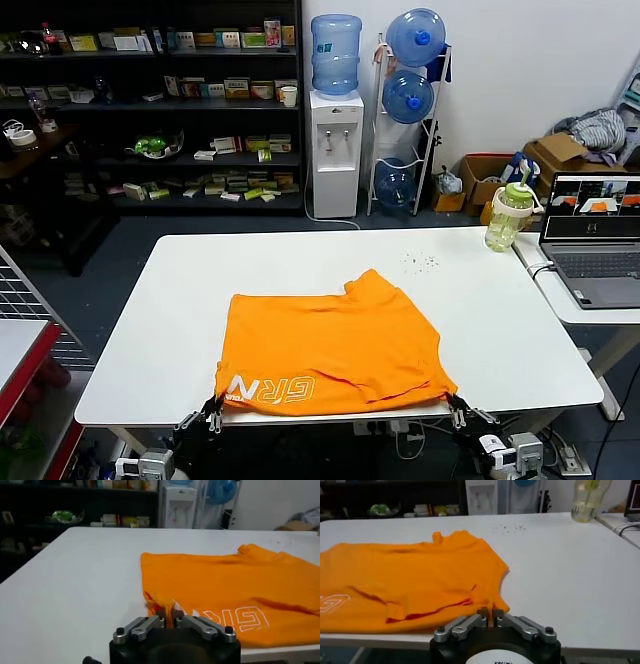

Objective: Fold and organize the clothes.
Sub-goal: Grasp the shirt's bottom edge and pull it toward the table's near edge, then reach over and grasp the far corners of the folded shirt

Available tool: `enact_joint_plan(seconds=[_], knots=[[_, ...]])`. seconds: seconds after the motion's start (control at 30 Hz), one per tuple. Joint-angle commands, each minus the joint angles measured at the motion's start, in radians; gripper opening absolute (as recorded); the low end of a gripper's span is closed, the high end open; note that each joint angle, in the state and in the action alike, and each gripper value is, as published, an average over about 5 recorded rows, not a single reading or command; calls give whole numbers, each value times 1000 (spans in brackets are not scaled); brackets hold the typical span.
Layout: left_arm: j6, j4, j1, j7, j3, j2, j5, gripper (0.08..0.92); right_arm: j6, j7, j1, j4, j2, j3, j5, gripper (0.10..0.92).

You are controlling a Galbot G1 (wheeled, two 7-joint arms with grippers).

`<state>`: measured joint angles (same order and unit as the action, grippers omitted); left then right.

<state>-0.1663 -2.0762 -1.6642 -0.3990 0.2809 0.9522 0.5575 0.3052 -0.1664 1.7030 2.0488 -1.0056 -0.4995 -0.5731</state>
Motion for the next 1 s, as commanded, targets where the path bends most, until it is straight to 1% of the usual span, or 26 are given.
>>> enact_joint_plan(seconds=[0.03,0.17,0.23,0.27,0.33,0.4,0.47,0.57,0.63,0.77,0.9,1.0], knots=[[7,20,-17,1,16,-6,-28,301,-8,-3,28,13,4,-28,-2,328],[7,23,19,-4,34,-24,-23,413,-13,7,-42,13,22,-50,-37,440],[7,29,60,-5,37,-36,-14,474,-12,10,-110,7,35,-49,-57,501],[9,37,100,-4,36,-41,-5,500,-9,9,-160,-4,40,-41,-65,527],[12,66,204,-3,23,-42,20,561,0,0,-275,-35,46,-13,-75,588],[15,126,353,-1,-10,-29,64,621,18,-14,-428,-102,42,38,-91,640],[13,215,493,6,-56,-8,112,673,35,-30,-586,-192,29,107,-112,700],[9,380,690,40,-134,18,153,757,51,-44,-803,-364,-3,230,-126,779],[4,488,793,74,-186,32,160,799,54,-39,-922,-489,-32,309,-119,809],[-38,670,928,141,-261,62,208,821,73,-19,-1078,-699,-97,408,-110,822],[-88,807,1008,192,-302,82,239,822,111,11,-1144,-825,-151,449,-108,823],[-107,861,1028,218,-318,85,242,823,132,39,-1163,-875,-173,466,-93,823]])
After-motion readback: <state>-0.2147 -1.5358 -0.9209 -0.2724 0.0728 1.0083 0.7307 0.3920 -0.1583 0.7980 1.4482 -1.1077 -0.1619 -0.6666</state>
